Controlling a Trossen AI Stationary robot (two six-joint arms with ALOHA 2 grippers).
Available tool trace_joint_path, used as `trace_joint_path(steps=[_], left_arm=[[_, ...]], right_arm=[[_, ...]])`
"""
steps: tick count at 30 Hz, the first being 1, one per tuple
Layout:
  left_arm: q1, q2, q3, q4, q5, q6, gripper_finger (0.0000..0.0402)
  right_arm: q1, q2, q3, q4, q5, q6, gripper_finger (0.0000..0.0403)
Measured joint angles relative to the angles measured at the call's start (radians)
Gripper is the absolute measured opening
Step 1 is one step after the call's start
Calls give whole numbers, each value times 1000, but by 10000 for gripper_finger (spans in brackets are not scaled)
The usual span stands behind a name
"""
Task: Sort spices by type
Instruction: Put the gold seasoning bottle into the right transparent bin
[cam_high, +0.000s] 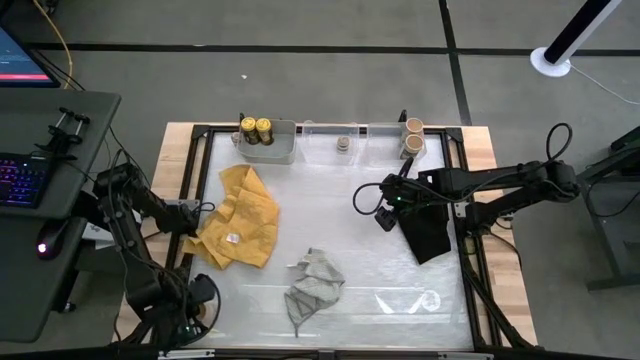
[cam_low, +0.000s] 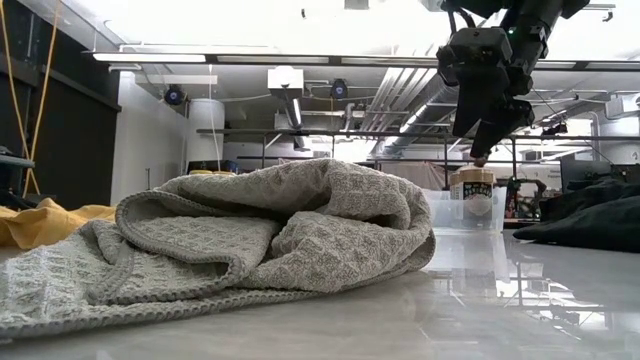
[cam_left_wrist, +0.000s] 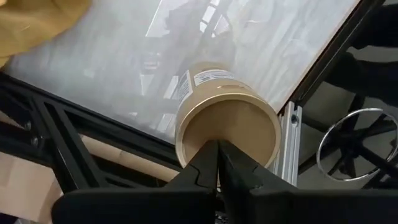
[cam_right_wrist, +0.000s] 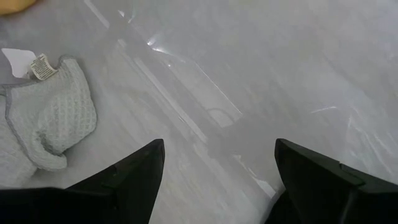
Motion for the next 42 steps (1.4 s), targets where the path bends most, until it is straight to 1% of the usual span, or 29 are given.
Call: trace_joint_path(steps=[4,10,13,16,20,22,26,29,35,39,42], left_arm=[[10,0,0,-1,-26,94,0],[97,0,-1,-16,-119,242,0],[159,0,-1,-29,-166,352,0],[234,1,-7,-59,-240,471,0],[337,-4,-48,-34,-258,624,0],[381,-7,-76,13,-268,719,0],[488,-6,-107,139,-330,921,0],[584,-3,-117,206,-357,1066,0],[801,1,-121,374,-390,1404,0],[966,16,-124,516,-381,1563,0],[1077,46,-124,628,-338,1652,0]], right_arm=[[0,0,0,0,0,-2,300],[0,0,0,0,-12,0,300],[0,0,0,0,-17,0,300],[0,0,0,0,-17,-2,300],[0,0,0,0,-24,-2,300],[0,0,0,-1,-27,-2,300],[0,0,0,-1,-28,-2,300],[0,0,0,-1,-28,-2,300],[0,0,0,-1,-27,-2,300],[0,0,0,-2,-37,-18,300],[0,0,0,-2,-60,-18,300]])
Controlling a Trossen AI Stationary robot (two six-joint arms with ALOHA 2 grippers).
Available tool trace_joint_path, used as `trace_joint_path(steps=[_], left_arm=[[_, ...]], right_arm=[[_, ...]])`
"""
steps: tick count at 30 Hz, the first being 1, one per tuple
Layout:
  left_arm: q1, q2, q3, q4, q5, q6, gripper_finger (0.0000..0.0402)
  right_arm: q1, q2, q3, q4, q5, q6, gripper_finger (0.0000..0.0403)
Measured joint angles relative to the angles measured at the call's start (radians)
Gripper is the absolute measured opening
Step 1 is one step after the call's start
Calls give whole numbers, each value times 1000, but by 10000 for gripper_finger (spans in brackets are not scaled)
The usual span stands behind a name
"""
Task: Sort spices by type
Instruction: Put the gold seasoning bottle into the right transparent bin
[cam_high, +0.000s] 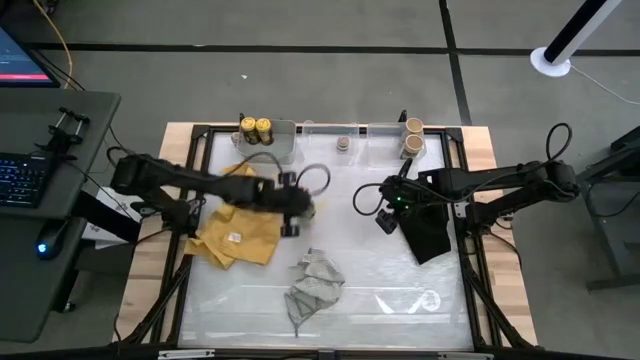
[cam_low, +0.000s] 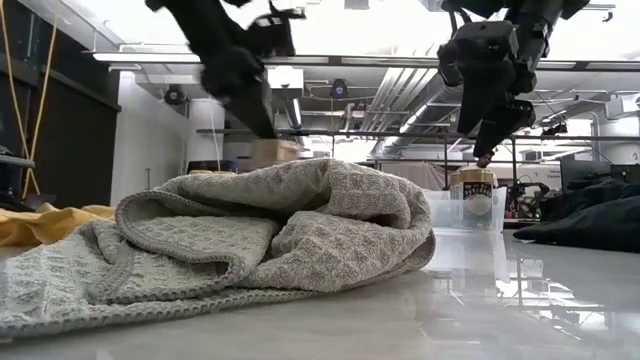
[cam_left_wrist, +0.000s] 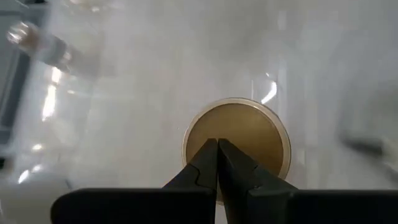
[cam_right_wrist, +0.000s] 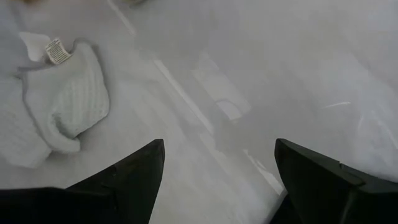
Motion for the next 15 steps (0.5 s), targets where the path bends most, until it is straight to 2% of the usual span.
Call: trace_joint_path(steps=[6,10,15], left_arm=[[139,109,10,248,92,125,0],[176,204,57,395,133,167,0],[198,338,178,521,204,208,0]], right_arm=[[2,0,0,1,-12,42,300],[2,-24,0,5,-15,84,300],[2,-95,14,8,5,87,300]])
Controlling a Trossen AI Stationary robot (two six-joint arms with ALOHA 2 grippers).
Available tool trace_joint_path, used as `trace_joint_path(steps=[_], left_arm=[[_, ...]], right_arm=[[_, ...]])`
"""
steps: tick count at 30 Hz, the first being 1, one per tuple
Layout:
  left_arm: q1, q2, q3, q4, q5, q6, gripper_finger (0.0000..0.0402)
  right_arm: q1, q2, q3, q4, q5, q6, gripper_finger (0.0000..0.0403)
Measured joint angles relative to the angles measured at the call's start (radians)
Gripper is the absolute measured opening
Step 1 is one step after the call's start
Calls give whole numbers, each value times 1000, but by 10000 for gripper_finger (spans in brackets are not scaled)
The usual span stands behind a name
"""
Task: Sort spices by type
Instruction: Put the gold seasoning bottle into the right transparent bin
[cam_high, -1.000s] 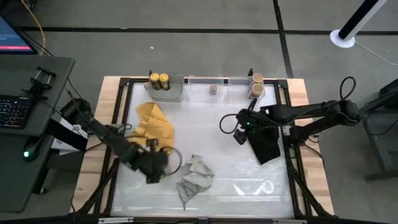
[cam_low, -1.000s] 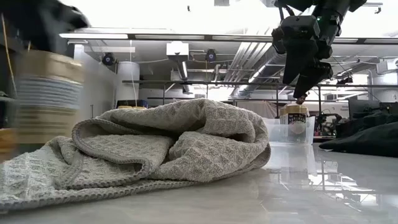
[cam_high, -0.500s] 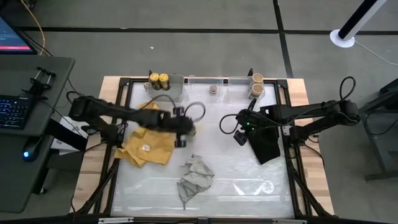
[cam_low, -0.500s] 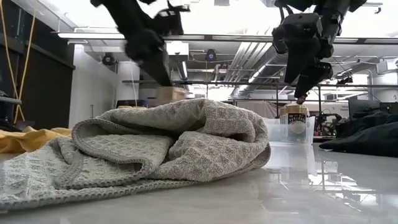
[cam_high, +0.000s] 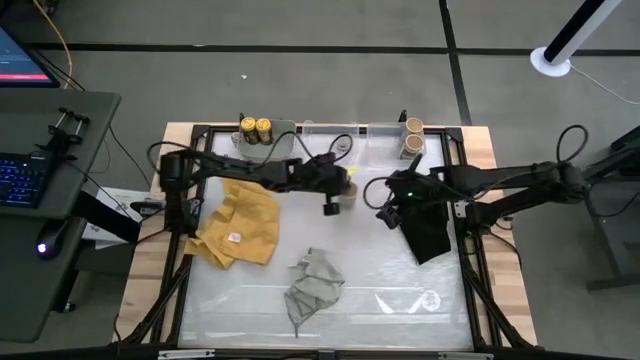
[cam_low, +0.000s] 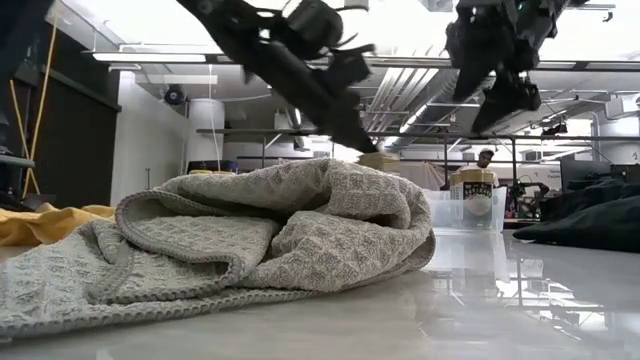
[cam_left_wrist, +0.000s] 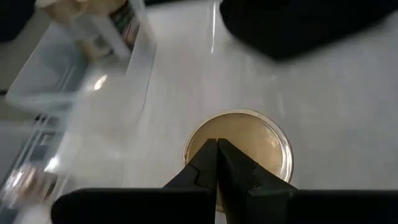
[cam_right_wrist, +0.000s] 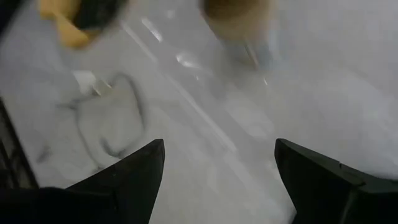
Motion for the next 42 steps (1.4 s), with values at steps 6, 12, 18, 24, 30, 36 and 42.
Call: trace_joint_path(steps=[6,12,18,24,30,36,42], left_arm=[[2,178,200,46,35,22,0],[10,223,367,-32,-32,84,0],[60,57,453,-264,-64,180,0],[123,-157,449,-550,14,57,0],[138,-341,445,-744,54,-79,0],[90,-489,448,-750,53,-109,0],[72,-570,428,-734,52,-109,0]], right_arm=[[0,-100,53,-17,93,-4,300],[0,-162,97,-45,171,-83,300],[-1,-154,108,-38,193,-191,300],[-1,-52,108,-11,239,-364,300],[-1,42,108,80,237,-361,300],[-1,96,108,105,229,-530,300],[-35,100,112,71,215,-570,324]])
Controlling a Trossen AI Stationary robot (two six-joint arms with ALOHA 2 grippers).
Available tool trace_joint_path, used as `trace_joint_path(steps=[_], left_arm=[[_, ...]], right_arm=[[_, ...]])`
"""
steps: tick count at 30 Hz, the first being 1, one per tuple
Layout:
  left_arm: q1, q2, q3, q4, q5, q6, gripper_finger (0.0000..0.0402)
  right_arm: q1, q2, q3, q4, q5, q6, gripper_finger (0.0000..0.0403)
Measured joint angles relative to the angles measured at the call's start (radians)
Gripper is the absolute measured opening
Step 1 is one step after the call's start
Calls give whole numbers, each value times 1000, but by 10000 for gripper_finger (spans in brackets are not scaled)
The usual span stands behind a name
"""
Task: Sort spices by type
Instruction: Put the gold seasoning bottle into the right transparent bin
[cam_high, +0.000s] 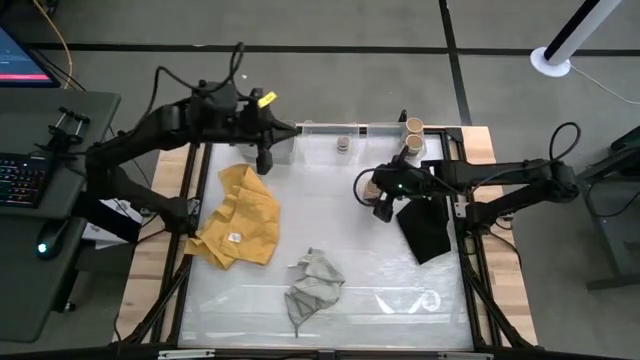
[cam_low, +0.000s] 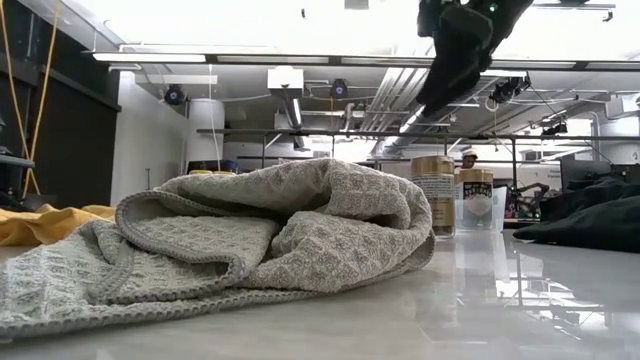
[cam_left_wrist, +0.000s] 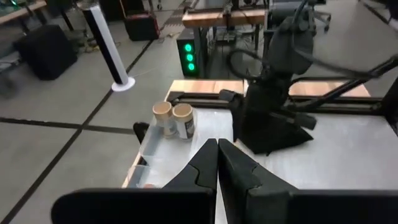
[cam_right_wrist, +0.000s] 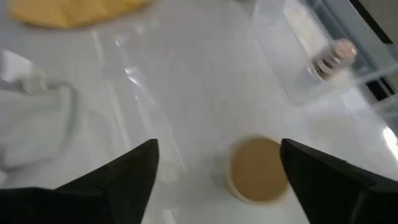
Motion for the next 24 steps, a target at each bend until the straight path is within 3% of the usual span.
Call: trace_joint_path(steps=[6,13,19,24], left_arm=[[1,-123,-280,217,-2,-71,0],[2,-306,-635,568,-42,-277,0],[2,-399,-754,646,-115,-330,0],[3,-427,-766,647,-152,-311,0]], right_arm=[[-39,8,22,-87,54,5,395],[-50,5,25,-115,36,184,376],[-56,6,25,-115,52,195,376],[-85,6,25,-78,12,48,376]])
